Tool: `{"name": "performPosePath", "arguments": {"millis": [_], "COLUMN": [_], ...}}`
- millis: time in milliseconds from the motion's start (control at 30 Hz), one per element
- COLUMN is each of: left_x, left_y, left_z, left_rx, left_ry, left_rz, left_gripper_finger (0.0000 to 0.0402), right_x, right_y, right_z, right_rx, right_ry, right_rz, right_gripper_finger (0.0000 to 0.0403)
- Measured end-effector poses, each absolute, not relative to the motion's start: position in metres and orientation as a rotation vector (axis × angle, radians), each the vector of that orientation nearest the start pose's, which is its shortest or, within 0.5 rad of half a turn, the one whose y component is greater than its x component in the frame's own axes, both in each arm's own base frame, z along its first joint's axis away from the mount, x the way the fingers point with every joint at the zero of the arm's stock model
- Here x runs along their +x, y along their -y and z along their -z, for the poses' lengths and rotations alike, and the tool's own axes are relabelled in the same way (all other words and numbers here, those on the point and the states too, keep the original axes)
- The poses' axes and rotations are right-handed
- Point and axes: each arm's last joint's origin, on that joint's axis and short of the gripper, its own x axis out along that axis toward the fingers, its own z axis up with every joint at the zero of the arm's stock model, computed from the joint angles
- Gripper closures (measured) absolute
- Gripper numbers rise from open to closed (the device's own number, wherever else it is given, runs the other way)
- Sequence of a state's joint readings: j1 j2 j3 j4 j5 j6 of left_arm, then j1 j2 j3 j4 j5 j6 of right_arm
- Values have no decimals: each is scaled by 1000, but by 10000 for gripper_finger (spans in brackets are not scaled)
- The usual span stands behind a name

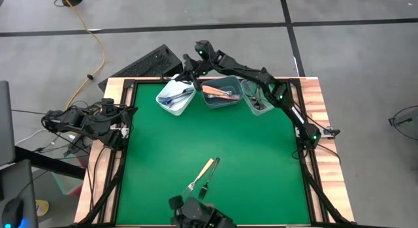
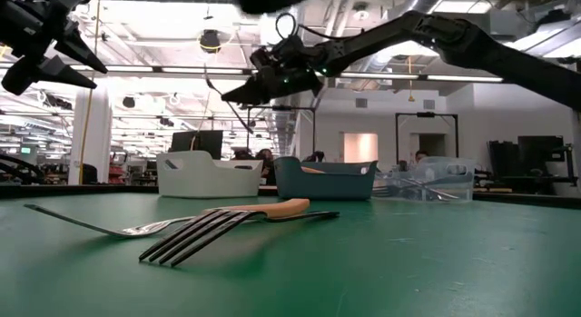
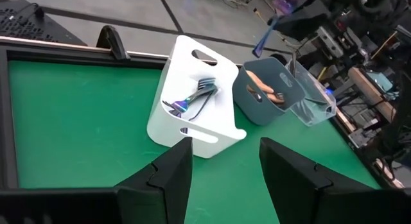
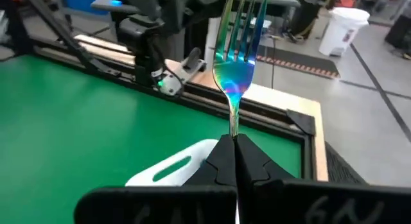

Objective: Sort silverware by color (type)
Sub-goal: Put the blue fork into the white bin

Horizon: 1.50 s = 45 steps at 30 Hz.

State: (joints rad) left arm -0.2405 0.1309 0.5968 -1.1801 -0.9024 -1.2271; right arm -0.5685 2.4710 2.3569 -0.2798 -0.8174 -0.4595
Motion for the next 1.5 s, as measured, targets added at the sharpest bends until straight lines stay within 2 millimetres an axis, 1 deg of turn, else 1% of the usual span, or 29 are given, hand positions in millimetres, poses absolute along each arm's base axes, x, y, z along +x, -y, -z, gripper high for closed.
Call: {"name": "performPosePath", "arguments": {"millis": [100,167,233,300,367,433,567,700,767,800,933,967,1133,1500], "left_x": [20,20,19,19,19,19,18,18,17,17,17,17,17,17], "left_y": [-19,-19,-19,-19,-19,-19,-19,-19,-19,-19,-19,-19,-19,-19], "left_z": [-245,-245,-245,-244,-244,-244,-244,-243,-243,-243,-243,-243,-243,-243], "left_rx": [-768,-776,-787,-795,-803,-810,-812,-811,-813,-813,-815,-820,-821,-817], "left_ry": [-131,-129,-127,-127,-125,-123,-124,-129,-130,-130,-129,-127,-125,-115], "left_rz": [-888,-891,-895,-900,-903,-905,-908,-912,-915,-915,-915,-916,-917,-925], "left_gripper_finger": [237,237,237,237,237,237,237,237,237,237,237,237,237,237], "right_x": [485,488,495,500,503,503,501,501,500,503,508,511,511,509], "right_y": [276,270,258,244,233,229,228,232,234,236,238,237,235,241], "right_z": [-264,-260,-255,-249,-244,-241,-237,-228,-219,-211,-197,-196,-192,-192], "right_rx": [-263,-363,-502,-605,-653,-688,-732,-714,-698,-708,-720,-732,-723,-730], "right_ry": [-258,-305,-372,-436,-488,-534,-592,-607,-636,-636,-638,-629,-644,-645], "right_rz": [-294,-265,-238,-245,-266,-279,-277,-276,-286,-287,-280,-275,-285,-275], "right_gripper_finger": [402,402,402,402,402,402,402,402,402,402,402,402,403,403]}}
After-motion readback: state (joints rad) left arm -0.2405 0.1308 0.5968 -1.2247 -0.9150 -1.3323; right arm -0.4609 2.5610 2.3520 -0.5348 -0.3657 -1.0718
